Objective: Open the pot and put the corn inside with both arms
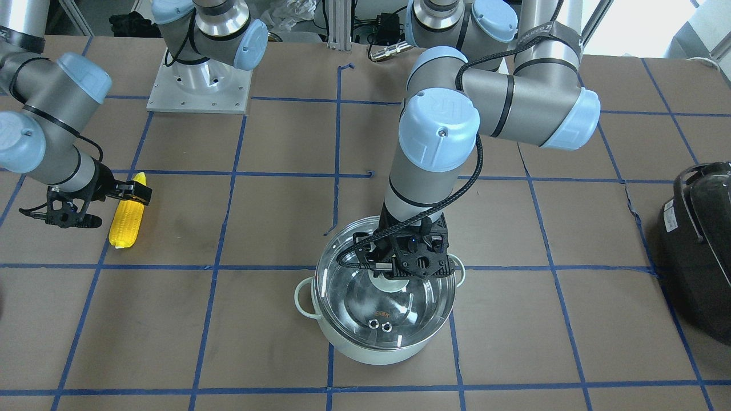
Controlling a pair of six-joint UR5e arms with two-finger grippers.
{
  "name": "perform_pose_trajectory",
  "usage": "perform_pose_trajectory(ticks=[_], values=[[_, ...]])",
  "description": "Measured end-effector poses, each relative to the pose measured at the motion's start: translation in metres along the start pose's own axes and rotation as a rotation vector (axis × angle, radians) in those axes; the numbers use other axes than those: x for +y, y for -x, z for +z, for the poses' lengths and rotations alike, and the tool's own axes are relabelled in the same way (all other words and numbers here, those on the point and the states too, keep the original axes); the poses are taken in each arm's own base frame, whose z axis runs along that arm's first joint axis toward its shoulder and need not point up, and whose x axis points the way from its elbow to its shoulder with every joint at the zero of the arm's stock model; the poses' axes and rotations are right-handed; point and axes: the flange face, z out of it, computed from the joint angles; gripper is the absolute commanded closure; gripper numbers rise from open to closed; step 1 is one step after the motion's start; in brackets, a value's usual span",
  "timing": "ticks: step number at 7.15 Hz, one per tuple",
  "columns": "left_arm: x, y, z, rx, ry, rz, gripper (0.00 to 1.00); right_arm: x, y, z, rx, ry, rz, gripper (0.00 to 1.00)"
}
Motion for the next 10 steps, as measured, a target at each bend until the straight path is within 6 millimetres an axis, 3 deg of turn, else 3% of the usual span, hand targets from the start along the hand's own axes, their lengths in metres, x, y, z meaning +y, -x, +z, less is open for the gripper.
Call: perform_pose_trajectory(ticks=[2, 3, 4, 5, 6, 7, 8, 9, 10], values=[[-0.001, 0.012, -0.024, 0.001, -0.018, -0.002, 1.0, -0.008, -0.001, 0.013, -0.004, 0.011, -0.002, 0.7], [-0.005, 0.035, -0.043, -0.011, -0.008, 0.02, 1.0, -0.011, -0.002, 0.014, 0.0, -0.002, -0.001, 1.0], [-0.012, 0.081, -0.068, -0.028, 0.019, 0.039, 1.0, -0.013, -0.002, 0.014, 0.001, -0.011, 0.001, 1.0], [-0.022, 0.143, -0.086, -0.039, 0.041, 0.016, 1.0, -0.014, -0.003, 0.013, 0.003, -0.018, 0.003, 1.0], [-0.03, 0.21, -0.089, -0.043, 0.063, -0.028, 1.0, -0.015, -0.004, 0.01, 0.007, -0.027, 0.008, 1.0], [-0.03, 0.273, -0.077, -0.045, 0.094, -0.056, 1.0, -0.019, -0.005, -0.001, 0.017, -0.048, 0.018, 1.0], [-0.025, 0.324, -0.055, -0.043, 0.115, -0.07, 1.0, -0.026, -0.004, -0.024, 0.035, -0.086, 0.026, 1.0], [-0.023, 0.358, -0.03, -0.043, 0.111, -0.075, 1.0, -0.037, 0.014, -0.06, 0.054, -0.134, 0.026, 1.0], [-0.022, 0.377, -0.003, -0.048, 0.095, -0.068, 1.0, -0.046, 0.058, -0.1, 0.068, -0.178, 0.036, 1.0]])
